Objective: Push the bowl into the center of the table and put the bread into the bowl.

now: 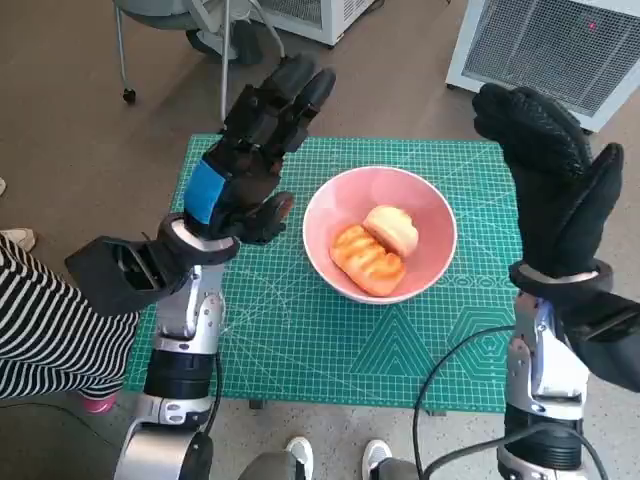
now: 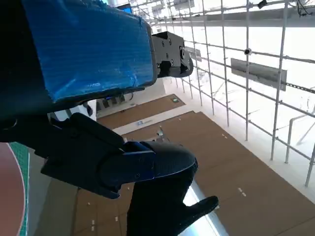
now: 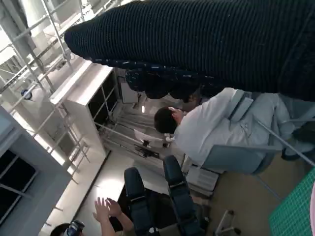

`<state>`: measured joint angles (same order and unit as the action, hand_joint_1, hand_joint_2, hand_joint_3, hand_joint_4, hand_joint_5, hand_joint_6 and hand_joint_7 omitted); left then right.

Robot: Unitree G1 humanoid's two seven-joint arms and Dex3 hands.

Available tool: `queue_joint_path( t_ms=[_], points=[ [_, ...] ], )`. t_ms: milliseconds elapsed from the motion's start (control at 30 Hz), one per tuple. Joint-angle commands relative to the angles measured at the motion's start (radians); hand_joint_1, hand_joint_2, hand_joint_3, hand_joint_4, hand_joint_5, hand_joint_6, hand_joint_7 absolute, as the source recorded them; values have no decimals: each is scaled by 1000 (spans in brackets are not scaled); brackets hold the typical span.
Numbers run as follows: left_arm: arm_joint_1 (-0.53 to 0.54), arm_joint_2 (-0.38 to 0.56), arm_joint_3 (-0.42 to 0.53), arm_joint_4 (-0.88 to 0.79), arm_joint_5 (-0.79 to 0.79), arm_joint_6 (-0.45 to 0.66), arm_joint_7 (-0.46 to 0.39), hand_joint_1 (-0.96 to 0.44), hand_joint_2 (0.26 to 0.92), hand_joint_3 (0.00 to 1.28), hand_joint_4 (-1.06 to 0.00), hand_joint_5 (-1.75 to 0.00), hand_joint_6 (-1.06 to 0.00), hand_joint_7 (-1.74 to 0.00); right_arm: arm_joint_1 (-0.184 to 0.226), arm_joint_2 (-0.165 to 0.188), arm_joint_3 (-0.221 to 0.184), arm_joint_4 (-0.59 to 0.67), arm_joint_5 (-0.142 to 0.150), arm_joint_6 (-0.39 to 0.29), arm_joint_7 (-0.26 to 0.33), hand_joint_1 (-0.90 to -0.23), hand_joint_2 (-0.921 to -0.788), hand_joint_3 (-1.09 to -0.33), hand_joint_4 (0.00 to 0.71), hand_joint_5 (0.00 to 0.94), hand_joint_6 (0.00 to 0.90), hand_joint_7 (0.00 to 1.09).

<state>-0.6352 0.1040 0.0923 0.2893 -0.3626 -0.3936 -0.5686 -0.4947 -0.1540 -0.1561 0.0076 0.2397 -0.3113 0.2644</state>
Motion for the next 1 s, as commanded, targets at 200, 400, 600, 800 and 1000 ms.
queue_joint_path(
  t_ms=[200,400,600,800,1000],
  points=[
    [22,2,1,-20,-1,0,0,-691,921,530,-16,-167,1,-368,-2,10,8,44,11,-8,4,-711,-921,-696,196,1,132,366],
    [29,1,0,-27,3,-3,5,-691,921,527,-16,-169,1,-367,-11,13,9,59,19,-8,8,-716,-921,-686,207,6,160,376],
    [33,-4,2,-16,7,-16,8,-679,921,524,-14,-170,1,-360,-20,15,13,76,27,-13,20,-718,-921,-681,212,7,165,374],
    [38,-11,0,-13,10,-25,11,-659,921,523,-4,-165,1,-347,-17,12,18,75,37,-10,28,-712,-921,-685,212,6,160,368],
    [40,-17,0,-5,14,-32,17,-637,921,521,0,-155,1,-338,-19,12,17,83,56,-4,42,-703,-921,-687,211,4,158,364]
  ],
)
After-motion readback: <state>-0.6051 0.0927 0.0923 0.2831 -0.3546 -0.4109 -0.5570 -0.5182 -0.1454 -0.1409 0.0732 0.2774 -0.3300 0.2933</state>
